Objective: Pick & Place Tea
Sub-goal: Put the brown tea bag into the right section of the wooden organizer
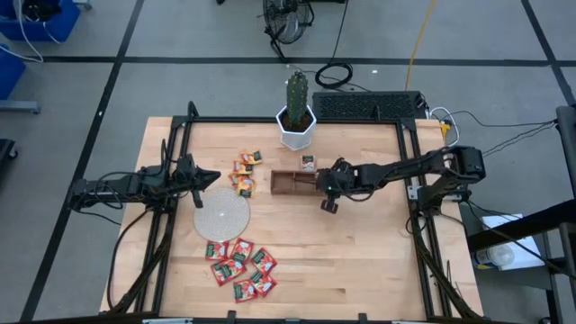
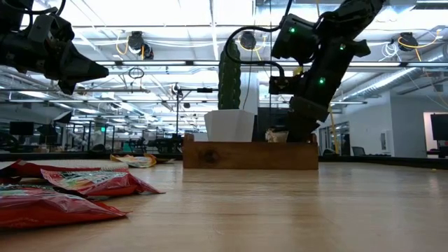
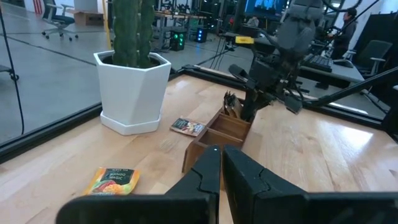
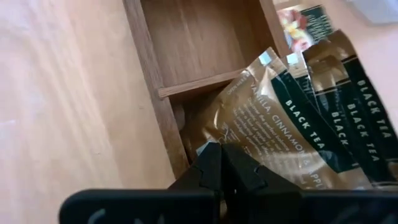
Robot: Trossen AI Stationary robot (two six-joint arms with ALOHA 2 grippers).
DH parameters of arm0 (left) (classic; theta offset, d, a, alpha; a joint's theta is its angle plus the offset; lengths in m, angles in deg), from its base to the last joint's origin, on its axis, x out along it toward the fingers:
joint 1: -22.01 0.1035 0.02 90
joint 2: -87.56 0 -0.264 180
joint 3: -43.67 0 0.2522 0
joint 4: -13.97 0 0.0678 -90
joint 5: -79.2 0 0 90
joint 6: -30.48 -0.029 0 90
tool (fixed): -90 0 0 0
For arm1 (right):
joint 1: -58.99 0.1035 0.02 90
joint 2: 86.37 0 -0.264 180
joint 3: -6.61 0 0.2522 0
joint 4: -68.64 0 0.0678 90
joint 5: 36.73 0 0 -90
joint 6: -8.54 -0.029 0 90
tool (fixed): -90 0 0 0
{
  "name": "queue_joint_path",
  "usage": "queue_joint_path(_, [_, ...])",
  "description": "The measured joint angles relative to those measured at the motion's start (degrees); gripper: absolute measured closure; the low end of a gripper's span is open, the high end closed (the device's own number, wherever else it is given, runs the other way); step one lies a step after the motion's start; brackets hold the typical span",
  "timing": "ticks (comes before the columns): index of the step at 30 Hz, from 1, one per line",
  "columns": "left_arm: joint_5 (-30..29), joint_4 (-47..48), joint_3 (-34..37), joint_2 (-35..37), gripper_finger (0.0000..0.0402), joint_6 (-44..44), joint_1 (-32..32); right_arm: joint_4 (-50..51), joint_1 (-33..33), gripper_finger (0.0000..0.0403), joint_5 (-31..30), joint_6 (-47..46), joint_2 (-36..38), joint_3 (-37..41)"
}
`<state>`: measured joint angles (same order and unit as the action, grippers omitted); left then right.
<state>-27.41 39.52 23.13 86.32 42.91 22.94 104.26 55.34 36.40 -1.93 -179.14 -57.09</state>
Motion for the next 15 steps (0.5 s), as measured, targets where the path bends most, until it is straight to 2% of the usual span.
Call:
queue_joint_path(6, [-0.01, 0.01, -0.01, 0.01, 0.0380, 0.00, 0.00, -3.19, 3.35, 0.0403, -10.30, 0.74, -0.09, 0.40])
queue_joint_path(10, [-0.01, -0.01, 0.01, -0.01, 0.0380, 0.00, 0.00, -5.29, 5.85, 0.0403, -10.95, 0.65, -0.05, 0.45])
queue_joint_path(15, [-0.01, 0.03, 0.01, -0.01, 0.0380, 0.00, 0.00, -8.34, 9.79, 0.0403, -8.93, 0.69, 2.32, 0.73])
